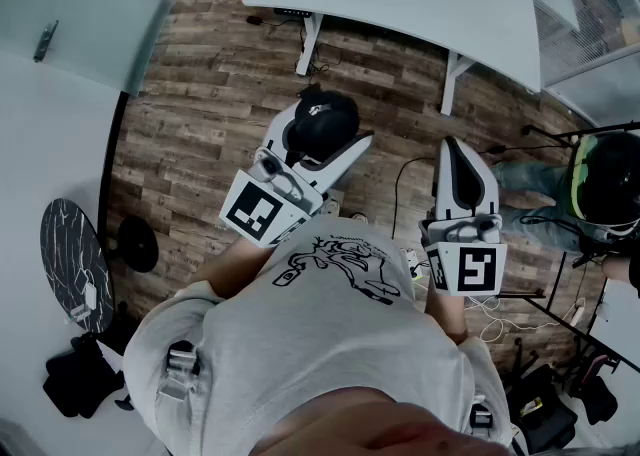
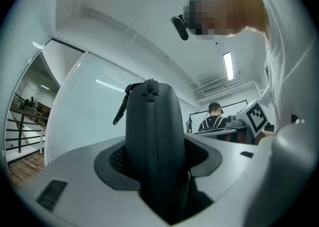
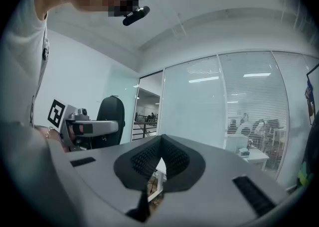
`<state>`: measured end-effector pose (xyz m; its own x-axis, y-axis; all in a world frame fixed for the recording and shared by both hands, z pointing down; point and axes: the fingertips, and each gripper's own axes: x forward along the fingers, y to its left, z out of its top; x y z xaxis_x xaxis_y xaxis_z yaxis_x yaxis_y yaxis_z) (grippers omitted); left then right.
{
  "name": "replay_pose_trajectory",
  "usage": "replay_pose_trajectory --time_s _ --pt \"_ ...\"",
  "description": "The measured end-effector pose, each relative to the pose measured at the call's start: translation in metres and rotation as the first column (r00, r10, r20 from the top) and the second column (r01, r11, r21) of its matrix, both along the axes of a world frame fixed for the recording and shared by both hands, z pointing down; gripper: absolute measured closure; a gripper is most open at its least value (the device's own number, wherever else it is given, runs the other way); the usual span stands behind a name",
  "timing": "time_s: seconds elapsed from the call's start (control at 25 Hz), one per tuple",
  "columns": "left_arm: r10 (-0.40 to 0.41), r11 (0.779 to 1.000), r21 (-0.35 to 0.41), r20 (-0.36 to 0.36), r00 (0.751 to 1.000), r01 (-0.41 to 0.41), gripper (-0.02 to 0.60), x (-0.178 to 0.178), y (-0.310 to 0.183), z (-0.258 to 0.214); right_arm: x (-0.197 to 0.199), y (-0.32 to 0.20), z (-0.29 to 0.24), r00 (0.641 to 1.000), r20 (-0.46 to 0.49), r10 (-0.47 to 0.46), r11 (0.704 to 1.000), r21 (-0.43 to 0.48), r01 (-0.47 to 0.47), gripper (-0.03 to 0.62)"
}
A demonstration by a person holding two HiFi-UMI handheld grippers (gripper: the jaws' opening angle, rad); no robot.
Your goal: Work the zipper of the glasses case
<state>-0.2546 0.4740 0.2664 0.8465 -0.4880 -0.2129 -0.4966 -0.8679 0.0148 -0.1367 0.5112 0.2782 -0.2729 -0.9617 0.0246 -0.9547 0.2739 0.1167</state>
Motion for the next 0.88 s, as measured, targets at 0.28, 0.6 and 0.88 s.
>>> replay_pose_trajectory --time_s 0.28,0.6,0.88 --pt "0.004 1.0 -0.009 0.003 1.0 -0.004 0.33 -0.023 -0.012 0.007 -0.016 -0.01 0.0 1.0 0.022 0.011 0.999 0.034 -0.012 0.589" --pt "0.003 1.0 -0.031 0.01 1.0 -0.003 0.33 -0.034 -0.031 0.015 -0.018 -0.031 0.012 0.999 0.045 0.026 1.0 0.008 -0.027 0.589" --pt "0.007 1.0 -0.015 0.0 1.0 -0.007 0.33 -0.016 -0.058 0.012 -0.004 -0.061 0.014 0.999 0.045 0.004 1.0 0.004 -0.004 0.589"
